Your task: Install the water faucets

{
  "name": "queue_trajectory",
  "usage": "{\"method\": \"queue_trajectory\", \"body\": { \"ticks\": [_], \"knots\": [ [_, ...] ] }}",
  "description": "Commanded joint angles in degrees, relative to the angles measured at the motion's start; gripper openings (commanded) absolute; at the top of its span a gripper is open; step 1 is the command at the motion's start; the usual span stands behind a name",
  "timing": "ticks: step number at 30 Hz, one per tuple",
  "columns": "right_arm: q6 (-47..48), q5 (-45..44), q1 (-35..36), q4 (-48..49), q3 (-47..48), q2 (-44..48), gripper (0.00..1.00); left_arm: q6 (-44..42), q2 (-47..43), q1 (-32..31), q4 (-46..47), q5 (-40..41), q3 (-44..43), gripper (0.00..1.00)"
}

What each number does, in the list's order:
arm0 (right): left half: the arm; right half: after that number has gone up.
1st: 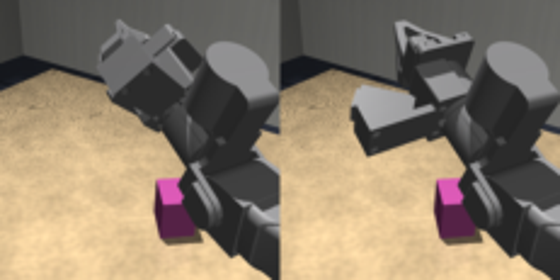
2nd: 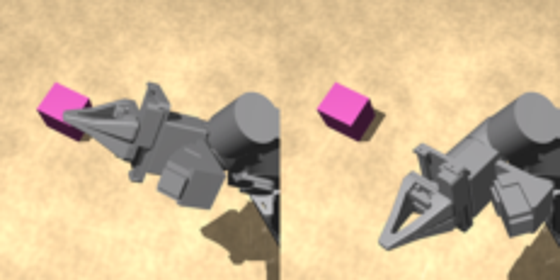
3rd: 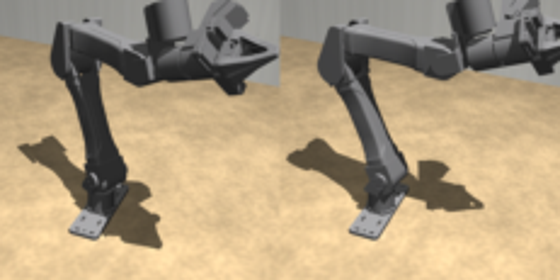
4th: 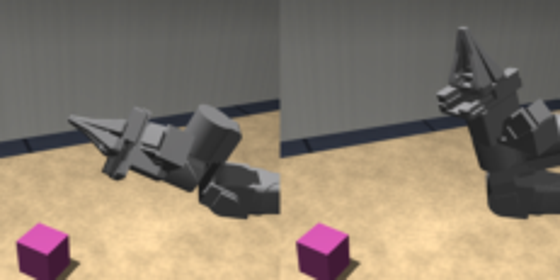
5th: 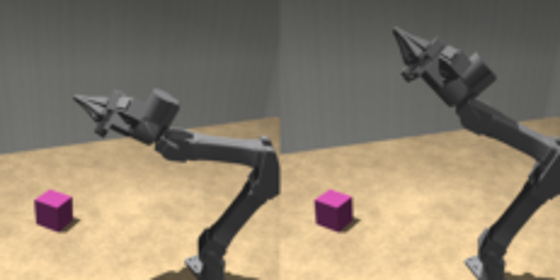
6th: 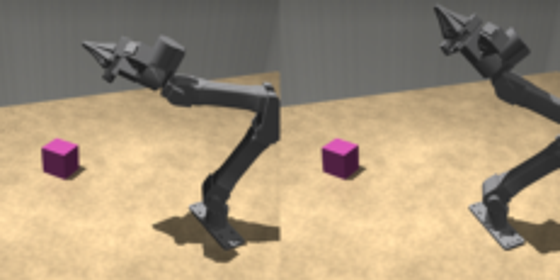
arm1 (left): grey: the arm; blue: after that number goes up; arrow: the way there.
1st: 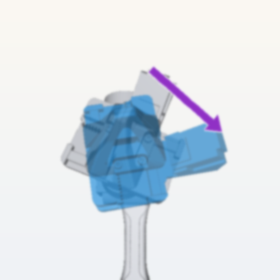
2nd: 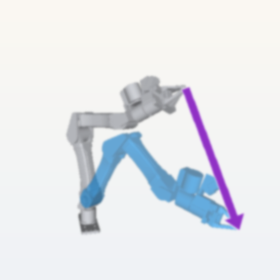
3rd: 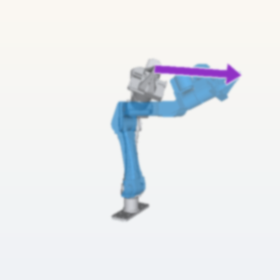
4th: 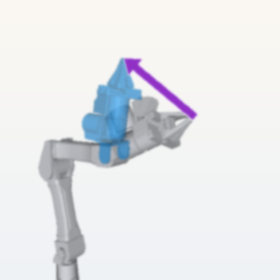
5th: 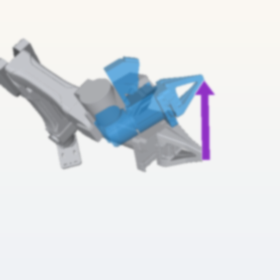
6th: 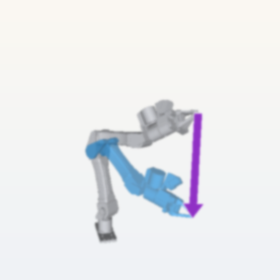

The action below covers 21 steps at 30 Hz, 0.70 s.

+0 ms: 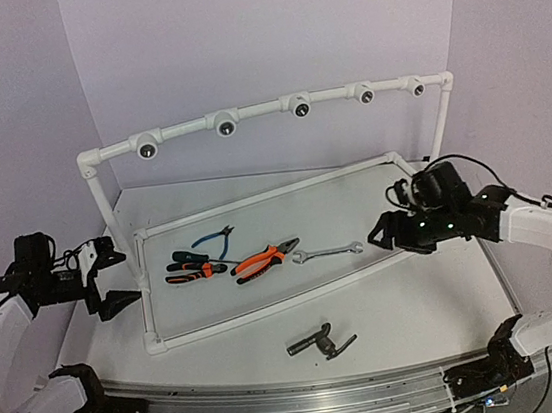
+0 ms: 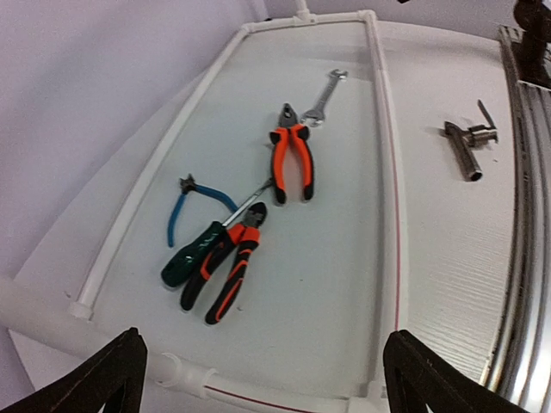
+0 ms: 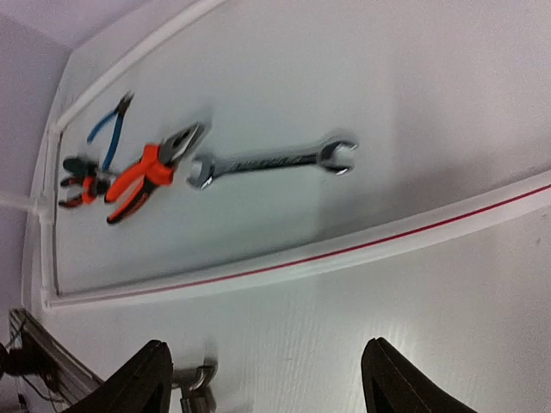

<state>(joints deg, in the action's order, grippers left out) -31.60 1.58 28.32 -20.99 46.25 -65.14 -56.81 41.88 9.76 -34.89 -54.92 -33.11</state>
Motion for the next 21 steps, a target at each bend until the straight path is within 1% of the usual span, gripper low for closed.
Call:
{"method": "queue_trajectory", "body": {
  "ticks": [1,3,5,7,9,11,16,21],
  "knots": [
    [-3.36,-9.47,17.27,-16.03,9.77,-10.24,0.77,-10.27,9.16,-4.91,-18.34,-0.81,-9.59,0.93],
    [-3.39,-10.95,23.82,-18.74,14.06,-15.45,0.78,-9.62,11.88,-7.73,-20.64,0.92,-11.56,0.89],
    [-2.78,-10.92,28.8,-21.6,18.48,-20.87,0.78,-9.38,13.26,-9.32,-21.71,2.37,-12.34,0.88],
    [-2.26,-11.86,32.86,-24.73,22.38,-25.96,0.78,-8.44,13.93,-10.05,-21.58,3.45,-12.43,0.88],
    [-1.58,-11.65,36.07,-26.06,24.62,-30.85,0.78,-7.58,14.6,-12.09,-21.47,4.78,-12.41,0.87],
    [-1.24,-11.39,37.56,-26.74,26.85,-34.75,0.74,-6.33,15.22,-13.96,-21.25,5.78,-12.45,0.87],
    [-0.32,-10.15,38.7,-27.6,31.41,-42.14,0.57,-2.52,15.48,-16.79,-19.8,4.94,-12.77,0.84],
    [-0.12,-9.78,39.4,-28.24,31.62,-43.67,0.54,-1.05,15.51,-17.35,-18.45,5.14,-13.16,0.84]
  ]
}}
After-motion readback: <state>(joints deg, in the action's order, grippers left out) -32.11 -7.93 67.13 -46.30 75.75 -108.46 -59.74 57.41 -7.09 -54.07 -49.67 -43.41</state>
